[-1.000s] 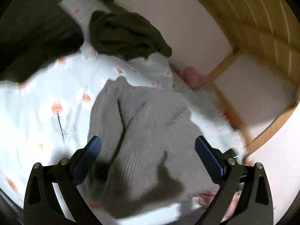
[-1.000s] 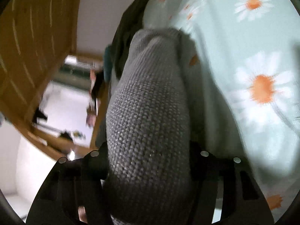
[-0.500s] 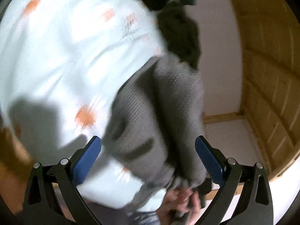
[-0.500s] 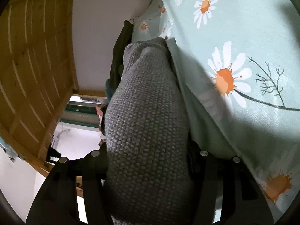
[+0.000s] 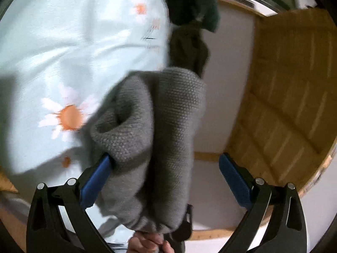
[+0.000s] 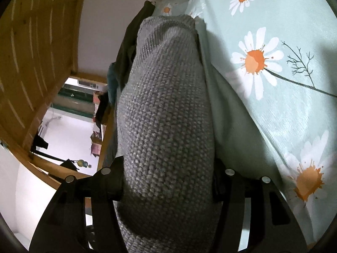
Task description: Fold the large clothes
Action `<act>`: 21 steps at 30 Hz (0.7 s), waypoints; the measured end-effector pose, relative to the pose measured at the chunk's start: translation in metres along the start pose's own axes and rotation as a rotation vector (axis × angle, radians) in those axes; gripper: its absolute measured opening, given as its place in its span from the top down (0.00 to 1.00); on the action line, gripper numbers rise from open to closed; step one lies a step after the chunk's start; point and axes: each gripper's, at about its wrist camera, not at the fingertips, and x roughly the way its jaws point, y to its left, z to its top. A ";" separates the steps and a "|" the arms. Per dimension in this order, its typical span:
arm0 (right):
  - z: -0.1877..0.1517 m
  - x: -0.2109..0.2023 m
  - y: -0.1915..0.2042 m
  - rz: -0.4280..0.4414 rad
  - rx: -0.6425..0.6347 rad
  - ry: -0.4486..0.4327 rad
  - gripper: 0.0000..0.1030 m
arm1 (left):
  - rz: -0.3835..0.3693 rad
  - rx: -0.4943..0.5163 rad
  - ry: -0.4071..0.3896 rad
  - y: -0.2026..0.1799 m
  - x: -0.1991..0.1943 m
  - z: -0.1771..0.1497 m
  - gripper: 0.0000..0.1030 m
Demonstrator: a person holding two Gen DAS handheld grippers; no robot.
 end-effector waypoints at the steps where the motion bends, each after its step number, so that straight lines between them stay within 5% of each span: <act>1: 0.000 0.001 0.001 -0.008 -0.009 0.005 0.45 | -0.001 0.039 0.012 -0.007 0.001 0.000 0.05; 5: -0.008 0.006 0.004 -0.032 -0.043 0.051 0.45 | 0.032 0.123 0.010 -0.018 0.012 0.001 0.05; 13: -0.012 0.007 0.001 -0.022 -0.031 0.075 0.44 | 0.213 0.302 0.083 -0.028 0.020 -0.006 0.06; 18: -0.013 0.005 -0.002 -0.018 -0.045 0.079 0.44 | 0.284 0.264 0.151 -0.019 0.028 -0.009 0.05; 21: -0.012 0.005 -0.003 -0.018 -0.057 0.086 0.44 | 0.260 0.205 0.146 -0.012 0.029 -0.005 0.05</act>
